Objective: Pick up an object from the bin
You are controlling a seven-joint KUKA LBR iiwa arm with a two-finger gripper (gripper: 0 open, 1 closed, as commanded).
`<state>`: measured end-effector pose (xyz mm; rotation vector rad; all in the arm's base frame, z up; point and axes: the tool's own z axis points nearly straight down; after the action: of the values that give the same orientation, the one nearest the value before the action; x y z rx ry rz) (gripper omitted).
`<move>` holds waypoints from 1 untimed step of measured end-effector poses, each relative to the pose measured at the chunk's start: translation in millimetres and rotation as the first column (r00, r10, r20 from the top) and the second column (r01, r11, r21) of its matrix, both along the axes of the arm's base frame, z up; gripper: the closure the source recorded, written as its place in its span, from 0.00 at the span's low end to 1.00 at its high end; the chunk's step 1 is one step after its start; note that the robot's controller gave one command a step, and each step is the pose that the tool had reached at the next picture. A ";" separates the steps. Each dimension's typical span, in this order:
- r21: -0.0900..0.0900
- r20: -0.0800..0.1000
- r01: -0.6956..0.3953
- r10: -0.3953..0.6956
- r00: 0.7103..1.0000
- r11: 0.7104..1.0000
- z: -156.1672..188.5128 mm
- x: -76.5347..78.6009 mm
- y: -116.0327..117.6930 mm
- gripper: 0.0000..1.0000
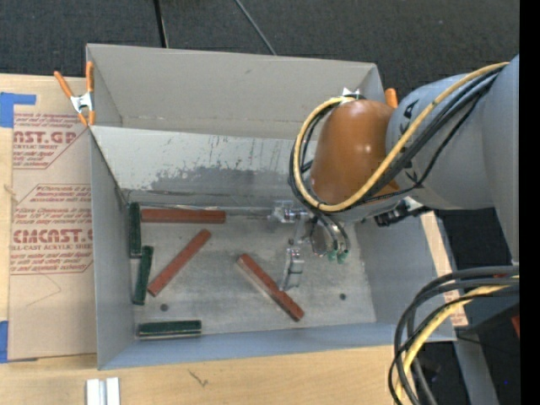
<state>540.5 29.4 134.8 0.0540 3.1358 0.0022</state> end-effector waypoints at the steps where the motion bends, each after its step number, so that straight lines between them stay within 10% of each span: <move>1: -0.001 -0.007 0.077 -0.077 0.997 0.997 -63.6 -51.4 -41.0 1.00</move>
Offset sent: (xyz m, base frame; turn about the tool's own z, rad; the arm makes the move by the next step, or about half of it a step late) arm 0.0000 0.0000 0.0000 0.0000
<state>489.1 -11.6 71.2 0.1750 3.1383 0.0001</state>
